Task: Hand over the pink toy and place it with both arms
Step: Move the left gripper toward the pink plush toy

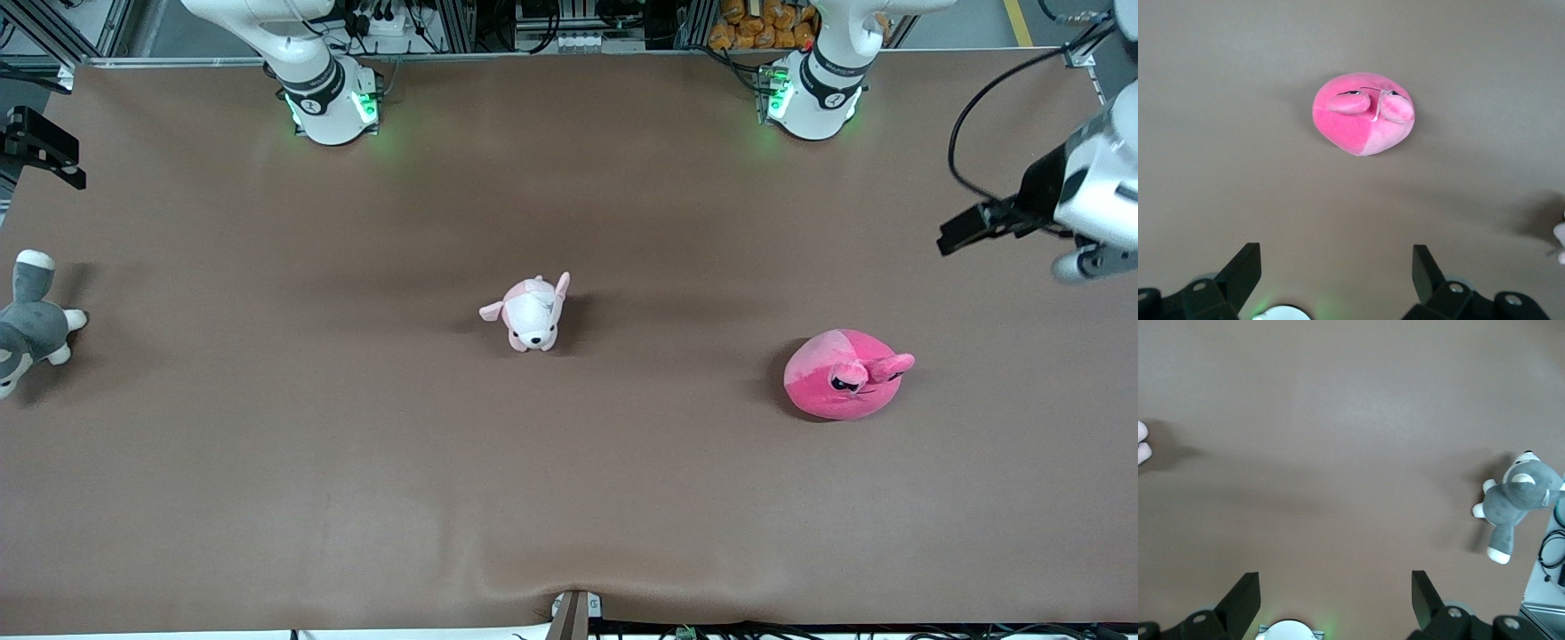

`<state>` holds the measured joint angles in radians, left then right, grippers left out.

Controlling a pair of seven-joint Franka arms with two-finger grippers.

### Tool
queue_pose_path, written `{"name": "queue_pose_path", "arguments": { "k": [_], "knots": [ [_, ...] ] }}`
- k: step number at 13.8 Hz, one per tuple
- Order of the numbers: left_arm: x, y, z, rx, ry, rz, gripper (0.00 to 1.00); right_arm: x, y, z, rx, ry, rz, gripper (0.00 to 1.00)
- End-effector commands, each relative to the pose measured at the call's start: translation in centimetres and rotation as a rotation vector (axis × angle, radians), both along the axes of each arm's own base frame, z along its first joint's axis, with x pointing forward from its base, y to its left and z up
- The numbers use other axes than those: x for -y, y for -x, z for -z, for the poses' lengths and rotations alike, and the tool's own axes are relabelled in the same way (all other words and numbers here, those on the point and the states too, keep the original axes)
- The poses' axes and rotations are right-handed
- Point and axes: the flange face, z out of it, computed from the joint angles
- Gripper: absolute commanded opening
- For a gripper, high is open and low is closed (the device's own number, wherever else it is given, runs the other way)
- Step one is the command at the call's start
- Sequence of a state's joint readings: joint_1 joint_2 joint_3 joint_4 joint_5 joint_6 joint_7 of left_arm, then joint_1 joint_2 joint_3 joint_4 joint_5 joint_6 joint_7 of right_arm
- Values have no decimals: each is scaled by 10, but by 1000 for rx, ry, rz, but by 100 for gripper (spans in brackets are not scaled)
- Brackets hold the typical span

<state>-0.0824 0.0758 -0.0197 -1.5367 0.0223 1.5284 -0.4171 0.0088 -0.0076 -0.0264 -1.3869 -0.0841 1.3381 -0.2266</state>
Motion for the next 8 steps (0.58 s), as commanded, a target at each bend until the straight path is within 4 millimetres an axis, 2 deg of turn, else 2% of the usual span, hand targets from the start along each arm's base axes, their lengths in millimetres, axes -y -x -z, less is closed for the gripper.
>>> {"name": "queue_pose_path", "arguments": {
  "k": [1, 4, 6, 8],
  "knots": [
    [0, -25, 35, -46, -21, -116, 100, 2, 0, -2, 5, -31, 75, 100],
    [-1, -49, 81, -51, -46, -347, 100, 2, 0, -3, 10, -46, 81, 100],
    [1, -65, 113, -47, -67, -528, 100, 12, 1, -2, 8, -73, 105, 100],
    [2, -79, 142, -33, -86, -733, 100, 14, 0, -2, 9, -78, 109, 100]
  ]
}}
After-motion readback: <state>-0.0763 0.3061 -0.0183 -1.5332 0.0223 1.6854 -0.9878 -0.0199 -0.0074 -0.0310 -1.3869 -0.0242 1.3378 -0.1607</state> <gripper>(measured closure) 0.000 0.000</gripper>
